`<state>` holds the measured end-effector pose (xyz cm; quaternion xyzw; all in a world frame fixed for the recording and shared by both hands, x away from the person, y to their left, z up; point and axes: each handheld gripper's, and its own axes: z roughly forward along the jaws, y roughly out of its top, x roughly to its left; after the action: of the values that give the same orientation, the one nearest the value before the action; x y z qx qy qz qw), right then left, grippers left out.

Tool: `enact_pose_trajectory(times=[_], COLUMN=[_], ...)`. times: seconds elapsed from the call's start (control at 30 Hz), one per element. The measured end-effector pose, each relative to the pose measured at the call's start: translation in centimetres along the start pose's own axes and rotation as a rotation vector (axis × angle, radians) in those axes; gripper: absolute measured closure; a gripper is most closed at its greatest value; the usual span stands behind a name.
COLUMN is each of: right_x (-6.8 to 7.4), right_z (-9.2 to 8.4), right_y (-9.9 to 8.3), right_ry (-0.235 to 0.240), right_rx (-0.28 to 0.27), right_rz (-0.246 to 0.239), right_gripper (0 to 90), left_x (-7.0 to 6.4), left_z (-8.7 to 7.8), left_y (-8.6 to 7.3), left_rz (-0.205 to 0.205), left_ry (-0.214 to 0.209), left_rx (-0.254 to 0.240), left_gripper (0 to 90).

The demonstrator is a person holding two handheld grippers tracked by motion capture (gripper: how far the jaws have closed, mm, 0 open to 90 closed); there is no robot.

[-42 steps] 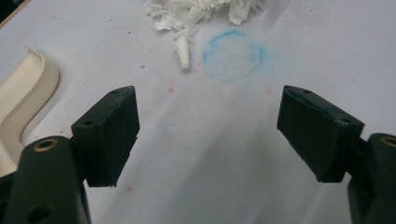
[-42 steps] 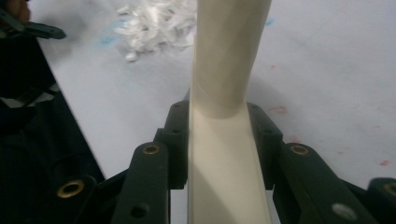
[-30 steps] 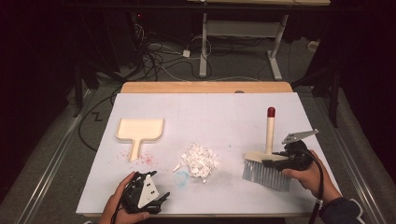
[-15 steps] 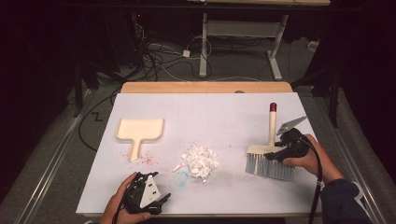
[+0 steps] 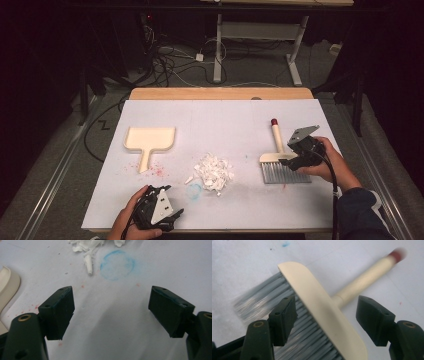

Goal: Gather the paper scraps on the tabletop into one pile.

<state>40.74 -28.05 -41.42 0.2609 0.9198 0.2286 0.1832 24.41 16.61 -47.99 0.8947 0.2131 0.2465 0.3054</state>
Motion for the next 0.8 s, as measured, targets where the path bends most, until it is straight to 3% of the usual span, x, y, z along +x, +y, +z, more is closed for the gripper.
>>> enact_pose_trajectory(times=[0.13,0.27,0.5,0.73,0.8], right_x=[-0.1,0.2,1.7,4.3,4.9], right_z=[-0.5,-1.3,-3.0,-5.2,-5.5], right_y=[-0.2,-0.4,-1.1,-2.0,-2.4], right_ry=[-0.015,-0.059,-0.123,-0.231,-0.241], right_rx=[-0.086,-0.183,-0.328,-0.441,-0.462], right_rz=[0.069,0.132,0.199,0.199,0.204], right_gripper=[33.8,31.5,28.9,26.1,23.9], left_x=[0.0,0.2,0.6,1.2,1.4], left_z=[-0.1,-0.2,-0.6,-0.9,-1.0], left_y=[0.0,0.0,-0.3,-0.3,-0.3], left_rz=[-0.003,-0.014,-0.041,-0.081,-0.09], left_ry=[0.006,0.011,0.029,0.056,0.062], left_rx=[-0.003,-0.01,-0.028,-0.061,-0.067], left_gripper=[19.9,19.8,19.8,19.7,19.3])
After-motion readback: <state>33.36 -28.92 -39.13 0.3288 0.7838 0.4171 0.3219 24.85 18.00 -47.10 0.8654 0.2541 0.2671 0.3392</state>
